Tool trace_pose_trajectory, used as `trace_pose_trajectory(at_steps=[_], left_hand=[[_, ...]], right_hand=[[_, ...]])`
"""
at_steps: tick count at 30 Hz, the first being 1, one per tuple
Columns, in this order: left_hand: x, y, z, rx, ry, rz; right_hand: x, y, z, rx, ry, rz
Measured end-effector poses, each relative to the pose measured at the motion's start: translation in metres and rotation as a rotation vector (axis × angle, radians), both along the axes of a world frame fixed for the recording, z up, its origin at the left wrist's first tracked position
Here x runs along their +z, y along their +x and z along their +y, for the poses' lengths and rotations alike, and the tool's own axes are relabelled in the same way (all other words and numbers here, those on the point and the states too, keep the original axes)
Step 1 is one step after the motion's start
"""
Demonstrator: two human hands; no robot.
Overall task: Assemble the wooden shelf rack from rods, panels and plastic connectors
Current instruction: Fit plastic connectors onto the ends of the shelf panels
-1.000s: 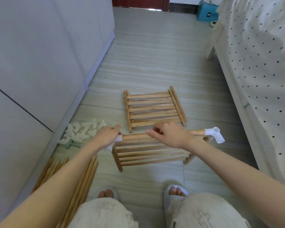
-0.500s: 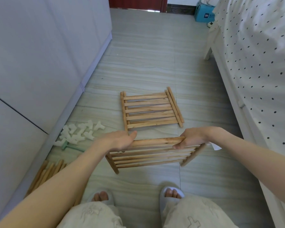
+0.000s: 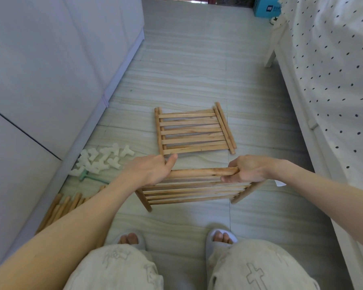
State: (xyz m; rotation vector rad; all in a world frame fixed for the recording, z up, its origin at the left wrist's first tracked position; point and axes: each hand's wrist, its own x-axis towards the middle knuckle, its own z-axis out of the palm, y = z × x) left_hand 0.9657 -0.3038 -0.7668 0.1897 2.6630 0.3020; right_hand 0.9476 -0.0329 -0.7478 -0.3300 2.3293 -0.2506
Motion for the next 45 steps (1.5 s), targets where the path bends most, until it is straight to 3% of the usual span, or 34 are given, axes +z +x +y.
trace_pose_trajectory(at_steps=[5, 10, 17, 19, 22, 24, 26, 29, 31, 34, 36, 45], left_hand=[[-0.001, 0.000, -0.003, -0.021, -0.010, -0.029], [0.006, 0.002, -0.004, 0.055, 0.078, -0.225], [0.008, 0.009, -0.001, -0.006, 0.049, -0.153], [0.009, 0.008, 0.001, -0.012, 0.023, -0.046], [0.012, 0.005, 0.001, -0.019, -0.036, 0.384], [0.012, 0.002, -0.013, 0.071, 0.074, 0.543], [0.011, -0.002, -0.037, 0.268, 0.301, 0.530], [0.001, 0.005, -0.068, 0.736, 0.839, 0.305], [-0.012, 0.022, -0.079, 0.888, 1.003, 0.063], [-0.035, 0.049, -0.086, 0.728, 0.906, -0.113], [-0.044, 0.055, -0.081, 0.615, 0.845, -0.134], [-0.037, 0.045, -0.062, 0.618, 0.854, 0.252]], right_hand=[[0.001, 0.004, -0.001, 0.005, 0.041, 0.026], [0.000, 0.003, -0.001, 0.006, 0.037, 0.030], [-0.003, 0.007, 0.002, 0.015, 0.057, 0.050], [-0.004, 0.007, 0.002, 0.033, 0.090, 0.183], [-0.010, 0.010, -0.001, 0.093, 0.233, 0.604], [-0.016, 0.008, -0.007, 0.080, 0.266, 0.800], [-0.018, -0.002, -0.012, 0.032, 0.276, 0.855], [-0.021, -0.015, -0.020, -0.080, 0.247, 0.869], [-0.027, -0.016, -0.025, -0.159, 0.190, 0.869], [-0.037, -0.009, -0.029, -0.191, 0.127, 0.868], [-0.035, -0.006, -0.029, -0.168, 0.127, 0.860], [0.011, -0.013, -0.024, -0.244, 0.010, 0.787]])
